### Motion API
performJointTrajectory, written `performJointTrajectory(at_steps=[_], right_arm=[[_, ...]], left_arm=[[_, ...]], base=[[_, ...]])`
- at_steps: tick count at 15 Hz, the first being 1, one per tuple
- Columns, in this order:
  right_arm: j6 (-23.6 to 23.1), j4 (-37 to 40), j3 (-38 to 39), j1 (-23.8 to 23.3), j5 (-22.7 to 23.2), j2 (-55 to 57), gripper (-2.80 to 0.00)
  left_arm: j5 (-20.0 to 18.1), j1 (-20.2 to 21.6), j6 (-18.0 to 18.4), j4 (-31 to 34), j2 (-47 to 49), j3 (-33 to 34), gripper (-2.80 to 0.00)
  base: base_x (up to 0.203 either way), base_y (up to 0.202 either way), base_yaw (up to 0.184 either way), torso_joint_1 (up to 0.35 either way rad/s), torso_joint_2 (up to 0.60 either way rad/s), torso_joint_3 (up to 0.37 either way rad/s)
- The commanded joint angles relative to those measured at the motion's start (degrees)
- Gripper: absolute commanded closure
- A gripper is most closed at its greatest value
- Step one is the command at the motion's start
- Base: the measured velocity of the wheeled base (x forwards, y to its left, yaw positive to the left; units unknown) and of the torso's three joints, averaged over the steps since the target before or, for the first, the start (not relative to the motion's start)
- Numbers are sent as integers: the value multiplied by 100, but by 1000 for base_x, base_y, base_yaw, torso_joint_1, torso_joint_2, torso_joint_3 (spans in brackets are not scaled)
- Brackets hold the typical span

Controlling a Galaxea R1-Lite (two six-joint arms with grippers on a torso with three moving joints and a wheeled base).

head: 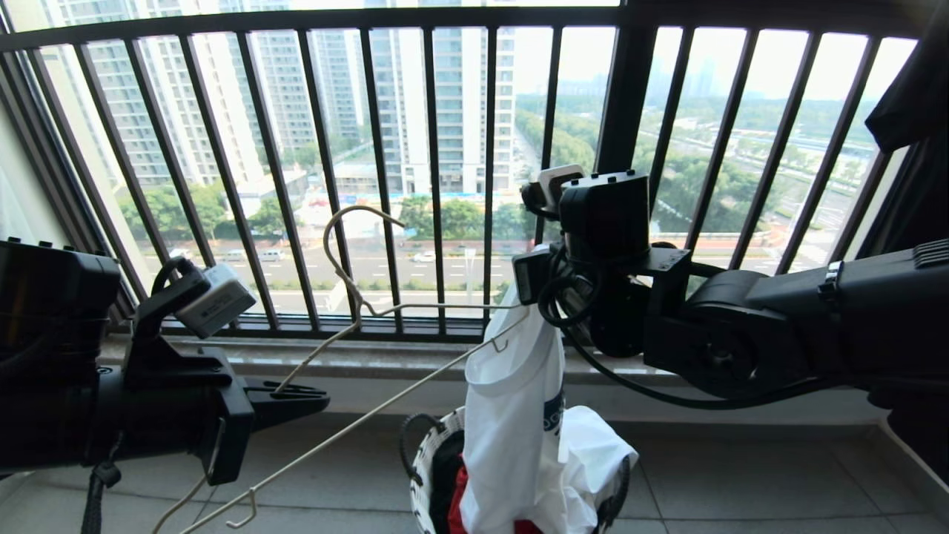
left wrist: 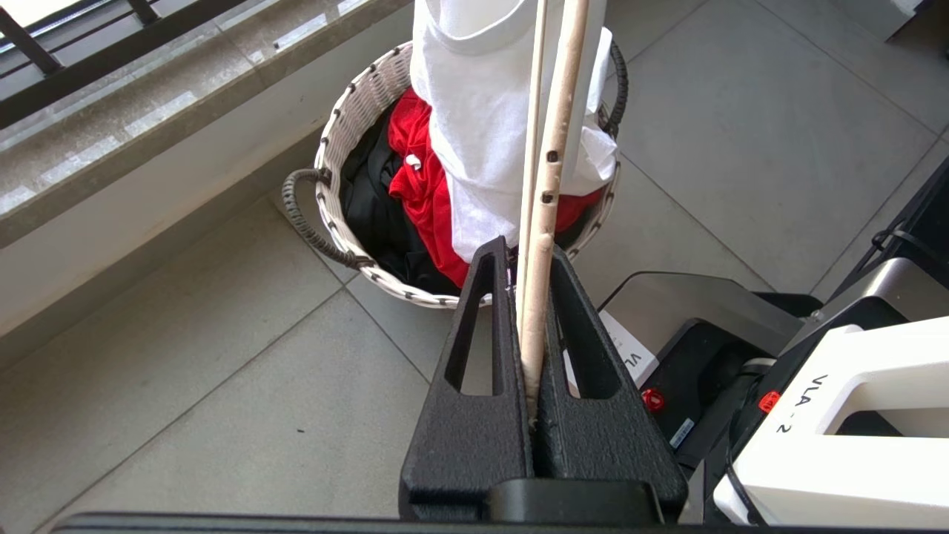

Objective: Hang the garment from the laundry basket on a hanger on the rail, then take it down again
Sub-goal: Hang the clothes on the clothes rack

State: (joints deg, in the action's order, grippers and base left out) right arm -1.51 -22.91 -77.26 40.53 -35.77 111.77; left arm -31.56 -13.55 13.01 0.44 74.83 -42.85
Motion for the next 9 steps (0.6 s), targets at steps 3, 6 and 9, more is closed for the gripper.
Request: performJointTrajectory(at_steps=[3, 6, 9], right_arm=[[35, -34, -22, 95, -27, 179, 0], [85, -29, -26, 164, -44, 172, 0], [199, -29, -26, 328, -71, 168, 0]], left_arm=[[-13, -75, 9, -3, 14, 14, 0], [10, -69, 9, -18, 94, -4, 0], [10, -70, 9, -18, 106, -2, 0]], base=[[0, 0, 0, 0, 0, 0], [0, 0, 0, 0, 0, 0], [0, 0, 0, 0, 0, 0]])
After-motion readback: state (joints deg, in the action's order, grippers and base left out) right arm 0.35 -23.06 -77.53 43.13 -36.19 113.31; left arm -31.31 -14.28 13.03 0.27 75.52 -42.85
